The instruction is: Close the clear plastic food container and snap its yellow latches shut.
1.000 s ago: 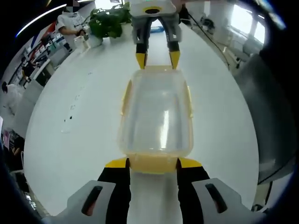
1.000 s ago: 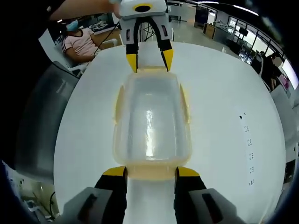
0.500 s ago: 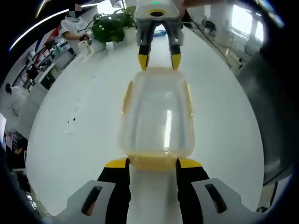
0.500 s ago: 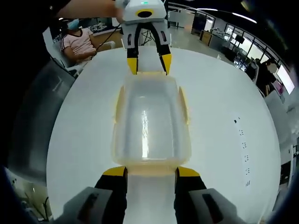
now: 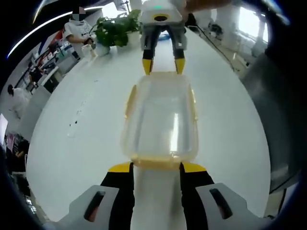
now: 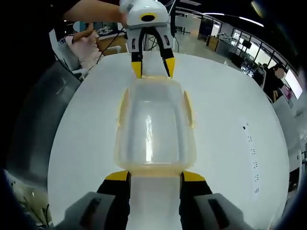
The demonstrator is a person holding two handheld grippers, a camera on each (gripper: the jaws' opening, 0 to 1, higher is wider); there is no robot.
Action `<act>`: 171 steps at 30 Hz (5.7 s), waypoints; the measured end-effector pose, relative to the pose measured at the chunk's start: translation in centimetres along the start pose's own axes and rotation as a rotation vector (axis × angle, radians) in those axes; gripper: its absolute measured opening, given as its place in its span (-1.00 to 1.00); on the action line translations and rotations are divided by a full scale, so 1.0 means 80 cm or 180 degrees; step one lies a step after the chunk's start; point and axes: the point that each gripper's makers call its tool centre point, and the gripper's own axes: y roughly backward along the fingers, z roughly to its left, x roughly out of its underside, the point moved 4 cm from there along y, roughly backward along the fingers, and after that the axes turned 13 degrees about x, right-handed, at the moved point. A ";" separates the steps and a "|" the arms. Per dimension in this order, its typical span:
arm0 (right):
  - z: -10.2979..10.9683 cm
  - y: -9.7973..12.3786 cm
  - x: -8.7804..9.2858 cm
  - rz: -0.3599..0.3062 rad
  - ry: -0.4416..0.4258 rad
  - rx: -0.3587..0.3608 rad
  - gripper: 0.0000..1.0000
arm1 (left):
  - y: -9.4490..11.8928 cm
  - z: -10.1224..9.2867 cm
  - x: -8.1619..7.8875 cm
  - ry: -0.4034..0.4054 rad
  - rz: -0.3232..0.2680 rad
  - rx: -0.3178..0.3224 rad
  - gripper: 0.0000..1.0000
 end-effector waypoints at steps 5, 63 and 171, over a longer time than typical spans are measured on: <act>-0.002 0.001 0.001 -0.0035 -0.0064 0.0009 -0.22 | 0.000 0.004 0.003 0.0055 -0.0086 0.0046 -0.29; -0.010 -0.018 -0.098 -0.0577 -0.0320 0.0021 -0.56 | -0.039 0.007 -0.092 -0.0017 -0.0712 0.0220 -0.52; -0.022 0.000 -0.127 0.0231 0.0206 -0.0627 0.33 | -0.018 -0.022 -0.092 -0.0452 -0.0001 0.0069 -0.04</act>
